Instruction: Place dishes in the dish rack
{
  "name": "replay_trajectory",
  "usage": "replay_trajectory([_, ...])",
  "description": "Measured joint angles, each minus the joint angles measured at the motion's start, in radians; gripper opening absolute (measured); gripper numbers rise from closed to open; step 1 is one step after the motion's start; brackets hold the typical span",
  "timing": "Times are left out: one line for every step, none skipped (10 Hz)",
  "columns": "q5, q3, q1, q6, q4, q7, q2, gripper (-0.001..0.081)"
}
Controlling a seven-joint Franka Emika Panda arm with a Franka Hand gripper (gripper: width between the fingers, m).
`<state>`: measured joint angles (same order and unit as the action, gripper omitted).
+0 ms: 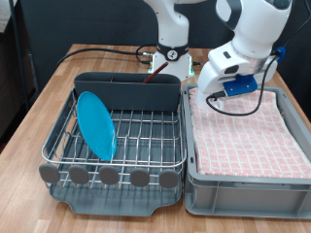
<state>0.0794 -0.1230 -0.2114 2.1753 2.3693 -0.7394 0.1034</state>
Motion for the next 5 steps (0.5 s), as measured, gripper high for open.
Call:
replay_trajectory([0.003,0.006,0.0,0.006,0.002,0.0,0.01,0.0802])
replay_trajectory([0.004,0.012,0.001,0.013,0.004,0.0,0.018,0.0802])
replay_trajectory([0.004,0.018,0.001,0.023,0.007,0.0,0.025,0.0802])
replay_trajectory([0.004,0.023,0.002,0.031,0.01,0.0,0.031,0.0802])
replay_trajectory([0.004,0.027,0.002,0.04,0.015,0.0,0.033,0.0802])
